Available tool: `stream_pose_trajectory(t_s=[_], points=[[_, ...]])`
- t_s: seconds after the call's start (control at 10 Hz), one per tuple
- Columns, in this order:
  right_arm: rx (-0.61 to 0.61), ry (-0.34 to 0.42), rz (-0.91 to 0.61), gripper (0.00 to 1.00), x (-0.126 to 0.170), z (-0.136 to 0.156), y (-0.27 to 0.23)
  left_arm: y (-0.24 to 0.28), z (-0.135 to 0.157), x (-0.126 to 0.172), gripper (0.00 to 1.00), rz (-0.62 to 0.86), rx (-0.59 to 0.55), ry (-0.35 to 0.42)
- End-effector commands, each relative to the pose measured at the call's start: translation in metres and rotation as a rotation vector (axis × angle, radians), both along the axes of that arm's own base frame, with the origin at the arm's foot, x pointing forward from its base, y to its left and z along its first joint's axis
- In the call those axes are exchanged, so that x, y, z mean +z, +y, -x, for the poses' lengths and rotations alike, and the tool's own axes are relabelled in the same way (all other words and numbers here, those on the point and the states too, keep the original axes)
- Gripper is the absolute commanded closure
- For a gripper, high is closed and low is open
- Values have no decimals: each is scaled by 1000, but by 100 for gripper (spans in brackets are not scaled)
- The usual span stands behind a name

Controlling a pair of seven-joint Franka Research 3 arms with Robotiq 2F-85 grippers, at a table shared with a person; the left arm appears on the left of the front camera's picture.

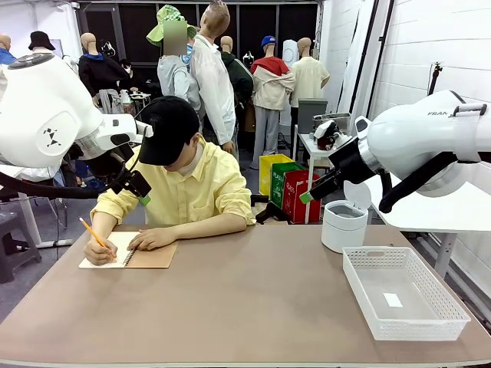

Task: Sort the paper based on its condition.
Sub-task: If a person hands you a paper, place it in the Organizing basket , and if it's crumpled, put it in the Trash can.

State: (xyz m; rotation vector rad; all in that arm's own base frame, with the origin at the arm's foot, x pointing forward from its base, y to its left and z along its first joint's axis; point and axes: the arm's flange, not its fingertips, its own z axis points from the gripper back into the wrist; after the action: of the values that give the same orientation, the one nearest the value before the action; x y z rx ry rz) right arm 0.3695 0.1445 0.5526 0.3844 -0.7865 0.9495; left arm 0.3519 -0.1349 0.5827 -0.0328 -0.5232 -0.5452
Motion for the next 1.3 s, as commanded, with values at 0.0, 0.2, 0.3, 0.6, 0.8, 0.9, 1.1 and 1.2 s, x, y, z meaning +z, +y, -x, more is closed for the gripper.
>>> stream_pose_trajectory(t_s=[0.0,0.2,0.3,0.6,0.8,0.9,1.1,1.2], points=[[6,11,-17,0,-1,-1,0,0,0,0,0,3,-3,-5],[6,11,-17,0,-1,-1,0,0,0,0,0,3,-3,-5],[6,11,-17,0,-1,-1,0,0,0,0,0,3,-3,-5],[6,11,-17,0,-1,-1,0,0,0,0,0,3,-3,-5],[6,11,-17,0,-1,-1,0,0,0,0,0,3,-3,-5],[6,11,-17,0,-1,-1,0,0,0,0,0,3,-3,-5],[6,11,-17,0,-1,-1,0,0,0,0,0,3,-3,-5],[6,11,-17,0,-1,-1,0,0,0,0,0,3,-3,-5]])
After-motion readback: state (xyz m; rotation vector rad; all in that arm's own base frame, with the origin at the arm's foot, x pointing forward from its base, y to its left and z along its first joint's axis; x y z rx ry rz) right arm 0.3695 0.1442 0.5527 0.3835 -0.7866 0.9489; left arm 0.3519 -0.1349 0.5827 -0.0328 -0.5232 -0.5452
